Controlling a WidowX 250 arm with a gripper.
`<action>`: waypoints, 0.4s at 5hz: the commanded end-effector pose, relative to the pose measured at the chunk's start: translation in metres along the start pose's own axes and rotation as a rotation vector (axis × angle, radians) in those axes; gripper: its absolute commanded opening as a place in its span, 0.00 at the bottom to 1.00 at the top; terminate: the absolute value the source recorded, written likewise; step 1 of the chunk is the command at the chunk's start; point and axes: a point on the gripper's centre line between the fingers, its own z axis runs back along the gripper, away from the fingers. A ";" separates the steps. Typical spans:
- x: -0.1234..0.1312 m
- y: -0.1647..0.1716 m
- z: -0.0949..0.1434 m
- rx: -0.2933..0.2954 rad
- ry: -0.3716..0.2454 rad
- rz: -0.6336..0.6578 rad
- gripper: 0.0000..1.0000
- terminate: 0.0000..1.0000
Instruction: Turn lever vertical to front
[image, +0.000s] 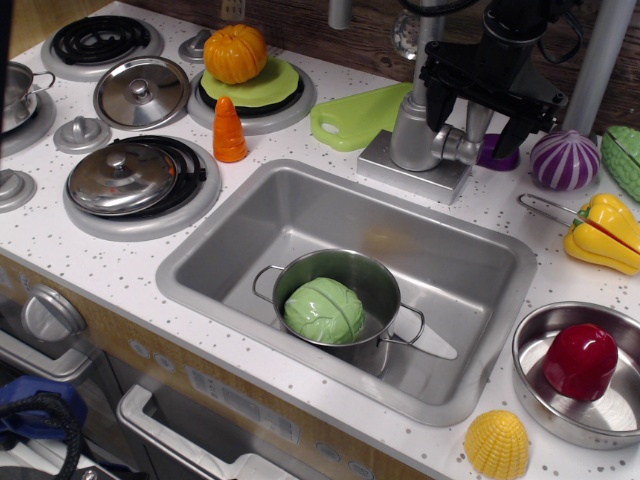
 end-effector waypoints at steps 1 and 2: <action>0.028 0.010 0.035 -0.005 -0.097 -0.001 1.00 0.00; 0.034 0.009 0.038 0.011 -0.110 -0.010 1.00 0.00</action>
